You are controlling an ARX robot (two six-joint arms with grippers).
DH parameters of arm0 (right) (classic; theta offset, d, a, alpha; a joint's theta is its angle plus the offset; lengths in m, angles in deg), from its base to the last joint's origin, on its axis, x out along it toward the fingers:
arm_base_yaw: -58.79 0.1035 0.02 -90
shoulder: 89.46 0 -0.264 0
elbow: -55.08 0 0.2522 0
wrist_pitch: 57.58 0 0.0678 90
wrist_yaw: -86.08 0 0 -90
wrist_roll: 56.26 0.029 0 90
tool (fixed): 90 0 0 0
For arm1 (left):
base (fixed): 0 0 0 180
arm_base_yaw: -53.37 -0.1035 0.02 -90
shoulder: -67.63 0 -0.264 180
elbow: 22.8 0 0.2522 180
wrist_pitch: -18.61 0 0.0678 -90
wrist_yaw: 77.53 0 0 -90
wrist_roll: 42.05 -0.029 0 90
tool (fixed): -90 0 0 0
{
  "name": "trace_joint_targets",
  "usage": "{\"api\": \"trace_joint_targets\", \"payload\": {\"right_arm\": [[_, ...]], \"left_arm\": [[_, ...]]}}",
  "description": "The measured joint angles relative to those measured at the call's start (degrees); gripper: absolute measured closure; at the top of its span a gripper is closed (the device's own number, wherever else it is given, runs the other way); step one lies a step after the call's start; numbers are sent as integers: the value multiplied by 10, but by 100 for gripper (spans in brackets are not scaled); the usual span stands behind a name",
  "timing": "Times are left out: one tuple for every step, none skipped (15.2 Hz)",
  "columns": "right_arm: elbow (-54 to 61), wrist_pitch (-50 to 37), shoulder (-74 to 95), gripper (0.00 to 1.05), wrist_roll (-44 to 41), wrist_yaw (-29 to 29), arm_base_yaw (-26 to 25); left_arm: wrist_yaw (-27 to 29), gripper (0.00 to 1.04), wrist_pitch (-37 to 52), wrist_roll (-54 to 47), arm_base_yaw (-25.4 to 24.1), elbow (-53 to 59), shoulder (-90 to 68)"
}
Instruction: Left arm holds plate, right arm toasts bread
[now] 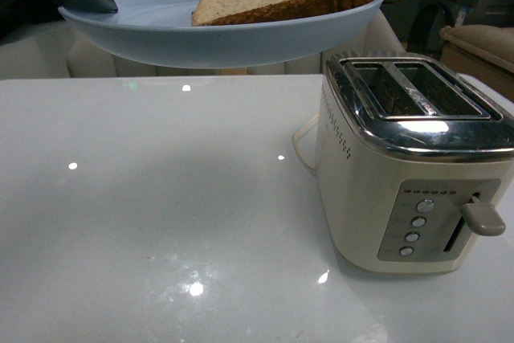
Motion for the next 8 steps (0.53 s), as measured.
{"api": "trace_joint_targets", "payload": {"right_arm": [[0, 0, 0, 6, 0, 0, 0], [0, 0, 0, 6, 0, 0, 0], [0, 0, 0, 6, 0, 0, 0], [0, 0, 0, 6, 0, 0, 0], [0, 0, 0, 6, 0, 0, 0], [0, 0, 0, 6, 0, 0, 0], [0, 0, 0, 6, 0, 0, 0], [0, 0, 0, 6, 0, 0, 0]], "left_arm": [[3, 102, 4, 0, -1, 0, -3], [4, 102, 6, 0, -2, 0, -7], [6, 102, 5, 0, -2, 0, -11], [5, 102, 6, -2, -2, 0, -14], [2, 102, 6, -3, -2, 0, -15], [2, 102, 7, -6, -3, 0, -16], [2, 102, 7, -8, -4, 0, -17], [3, 102, 7, -8, -5, 0, -19]]}}
